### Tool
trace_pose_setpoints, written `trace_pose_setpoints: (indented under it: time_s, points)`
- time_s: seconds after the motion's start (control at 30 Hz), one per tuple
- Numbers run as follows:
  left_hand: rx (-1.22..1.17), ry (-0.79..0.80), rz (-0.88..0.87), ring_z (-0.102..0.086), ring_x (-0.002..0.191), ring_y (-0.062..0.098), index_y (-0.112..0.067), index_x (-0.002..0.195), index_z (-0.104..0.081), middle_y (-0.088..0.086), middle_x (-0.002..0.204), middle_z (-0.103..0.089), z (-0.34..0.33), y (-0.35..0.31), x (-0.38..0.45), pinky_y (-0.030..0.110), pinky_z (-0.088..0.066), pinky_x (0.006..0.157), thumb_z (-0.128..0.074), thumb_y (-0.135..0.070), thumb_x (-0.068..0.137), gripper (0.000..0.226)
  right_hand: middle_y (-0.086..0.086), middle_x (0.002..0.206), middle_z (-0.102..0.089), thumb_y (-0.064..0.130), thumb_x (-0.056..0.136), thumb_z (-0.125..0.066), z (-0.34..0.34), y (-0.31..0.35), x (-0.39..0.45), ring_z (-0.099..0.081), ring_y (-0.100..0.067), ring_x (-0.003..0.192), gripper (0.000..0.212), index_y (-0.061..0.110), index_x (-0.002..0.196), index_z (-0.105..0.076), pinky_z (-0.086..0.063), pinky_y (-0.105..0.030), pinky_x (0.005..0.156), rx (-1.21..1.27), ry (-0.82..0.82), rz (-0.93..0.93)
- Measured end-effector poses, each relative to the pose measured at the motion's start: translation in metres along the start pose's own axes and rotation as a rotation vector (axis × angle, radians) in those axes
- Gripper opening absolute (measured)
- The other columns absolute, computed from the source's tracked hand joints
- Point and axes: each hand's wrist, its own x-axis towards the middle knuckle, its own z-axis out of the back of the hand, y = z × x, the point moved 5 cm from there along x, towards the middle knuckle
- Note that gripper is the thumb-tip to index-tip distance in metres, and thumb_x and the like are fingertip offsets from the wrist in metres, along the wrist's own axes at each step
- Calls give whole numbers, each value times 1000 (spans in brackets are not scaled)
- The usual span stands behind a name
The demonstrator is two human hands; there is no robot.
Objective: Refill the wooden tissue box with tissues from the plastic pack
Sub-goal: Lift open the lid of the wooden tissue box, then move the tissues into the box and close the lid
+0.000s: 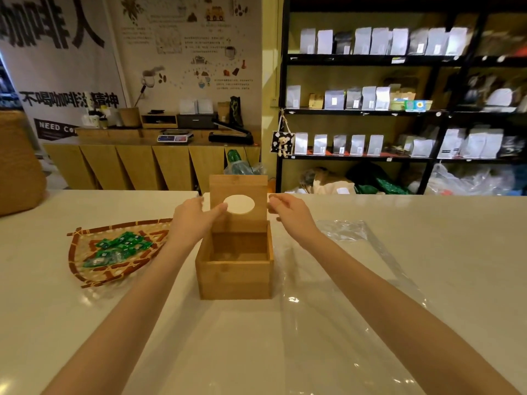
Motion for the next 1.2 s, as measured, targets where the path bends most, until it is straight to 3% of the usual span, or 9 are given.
trace_pose_setpoints:
  time_s: [0.17, 0.23, 0.33, 0.47, 0.6, 0.73, 0.9, 1.07, 1.2]
  points:
    - [63, -241, -558, -34, 136, 18, -18, 135, -42, 2, 148, -38, 2, -69, -63, 28, -25, 106, -57, -36, 85, 55, -8, 132, -56, 21, 96, -43, 54, -25, -19, -50, -22, 122, 36, 9, 129, -51, -35, -25, 96, -265, -103, -7]
    - [85, -74, -732, -37, 133, 12, -24, 131, -47, -4, 144, -43, -17, -88, -89, 24, -24, 104, -54, -40, 86, 48, -9, 138, -51, 25, 96, -43, 70, -38, -31, -47, -24, 126, 40, 11, 133, -46, -35, -32, 103, -439, -98, -33]
    - [169, 372, -864, -28, 135, 1, -36, 134, -40, -16, 147, -35, -60, -94, -121, 18, -21, 105, -47, -50, 86, 50, -14, 146, -38, 41, 94, -39, 87, -67, -50, -32, -29, 135, 56, 10, 141, -31, -29, -40, 109, -803, -69, -127]
    - [288, 705, -1110, -18, 140, 3, -28, 138, -37, -9, 153, -26, -105, -90, -160, 19, -14, 113, -47, -44, 89, 53, -20, 156, -4, 59, 90, -18, 90, -107, -78, 0, -31, 145, 76, 11, 147, -4, -5, -46, 117, -1025, 141, -310]
    - [386, 705, -1216, -10, 144, 8, -26, 140, -34, -4, 156, -19, -133, -85, -174, 27, -10, 115, -35, -53, 89, 57, -11, 158, 1, 66, 86, -17, 101, -118, -81, 6, -21, 146, 77, 20, 148, -5, 8, -49, 115, -988, 224, -260]
    - [373, 724, -1349, -38, 129, 19, -12, 118, -54, 3, 134, -52, -147, -96, -191, 36, -32, 107, -34, -53, 87, 56, -3, 159, 1, 62, 88, -31, 119, -124, -76, 6, -15, 145, 74, 26, 147, -7, 9, -46, 116, -914, 342, -175]
    - [270, 709, -1274, -29, 134, 17, -11, 131, -43, 3, 141, -44, -165, -108, -205, 19, -8, 109, -33, -60, 83, 70, -2, 159, 1, 60, 89, -33, 123, -124, -73, 4, -14, 145, 72, 25, 147, -8, 6, -44, 116, -910, 389, -139]
    - [341, 701, -1289, -22, 141, 18, -9, 141, -31, 7, 151, -33, -180, -106, -206, 23, 7, 109, -27, -51, 86, 69, 3, 157, -12, 44, 94, -37, 140, -102, -90, -8, -13, 145, 57, 27, 146, -20, -4, -34, 116, -549, 194, -130]
    - [224, 759, -1248, -39, 133, 18, -8, 134, -43, 7, 144, -45, -181, -106, -206, 28, -11, 106, -20, -42, 89, 60, 14, 131, -49, 33, 94, -45, 176, -77, -122, -41, -2, 123, 38, 25, 132, -48, -28, -14, 97, -263, -41, -145]
